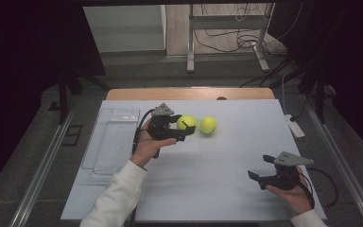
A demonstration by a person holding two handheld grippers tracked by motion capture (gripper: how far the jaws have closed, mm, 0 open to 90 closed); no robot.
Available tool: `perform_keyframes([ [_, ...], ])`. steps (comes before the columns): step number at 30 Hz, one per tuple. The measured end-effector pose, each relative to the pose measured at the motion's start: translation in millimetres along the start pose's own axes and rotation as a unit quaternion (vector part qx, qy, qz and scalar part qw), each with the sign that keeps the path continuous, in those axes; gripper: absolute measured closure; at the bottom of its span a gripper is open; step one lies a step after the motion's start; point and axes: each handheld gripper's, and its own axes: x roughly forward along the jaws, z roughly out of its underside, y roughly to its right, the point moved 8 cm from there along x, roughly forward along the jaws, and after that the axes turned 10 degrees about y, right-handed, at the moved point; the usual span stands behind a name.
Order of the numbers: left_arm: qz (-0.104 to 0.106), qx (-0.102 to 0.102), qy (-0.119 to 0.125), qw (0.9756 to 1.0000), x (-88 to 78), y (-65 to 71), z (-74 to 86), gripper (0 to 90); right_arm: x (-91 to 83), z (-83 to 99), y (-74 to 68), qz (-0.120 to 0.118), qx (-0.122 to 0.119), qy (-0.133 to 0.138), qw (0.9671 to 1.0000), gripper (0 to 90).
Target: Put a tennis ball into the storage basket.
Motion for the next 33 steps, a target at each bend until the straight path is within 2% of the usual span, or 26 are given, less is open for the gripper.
perform_keyframes([
  [33,-0.033,-0.003,0.030,0.9990,-26.2,-21.5,-13.9,27.0,-0.4,-0.9,-0.5,-0.002,0.001,0.004,1.0000,9.9],
])
